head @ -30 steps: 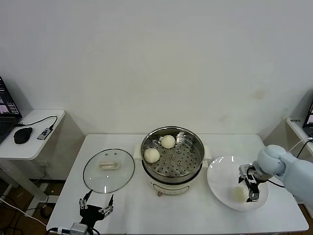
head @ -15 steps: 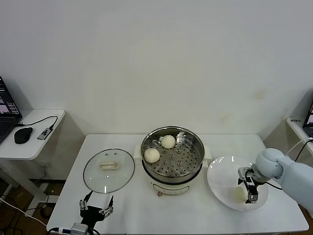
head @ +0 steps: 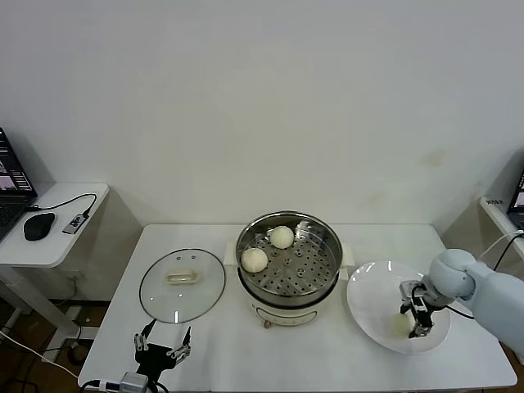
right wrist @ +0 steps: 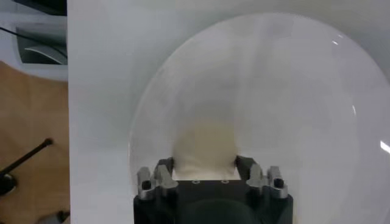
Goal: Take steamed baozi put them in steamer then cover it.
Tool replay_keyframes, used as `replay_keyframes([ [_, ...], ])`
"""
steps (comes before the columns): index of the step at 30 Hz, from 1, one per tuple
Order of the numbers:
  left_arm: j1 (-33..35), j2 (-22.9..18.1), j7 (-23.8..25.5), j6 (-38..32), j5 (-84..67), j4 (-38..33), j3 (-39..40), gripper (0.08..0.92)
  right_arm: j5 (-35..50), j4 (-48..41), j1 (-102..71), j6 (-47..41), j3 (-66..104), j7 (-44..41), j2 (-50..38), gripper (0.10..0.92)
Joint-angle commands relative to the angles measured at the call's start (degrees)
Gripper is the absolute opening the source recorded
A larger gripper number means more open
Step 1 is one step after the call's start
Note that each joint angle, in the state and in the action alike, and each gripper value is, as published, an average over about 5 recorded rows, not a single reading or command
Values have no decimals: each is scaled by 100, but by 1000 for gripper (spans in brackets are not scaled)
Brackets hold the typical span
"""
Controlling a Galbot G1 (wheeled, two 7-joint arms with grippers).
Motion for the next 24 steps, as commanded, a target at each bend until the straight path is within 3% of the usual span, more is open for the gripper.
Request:
replay_keyframes([
  [1,3,2,-3,-4,0,6,9,823,103,26,148,-13,18,-44,-44,559],
  [9,-64,-4,-2,-2,-7,7,47,823,712,201,1365,-49,-103,-324,-297,535],
  [16,-166,15,-12,-1,-76,1,45,823,1837,-327,4174,188,-1746,-742,232,534],
  [24,-203,17,-70,-32,-57,-23,-15,823,2869,-1562,5256,2313,-2150,-1258,1809,535],
])
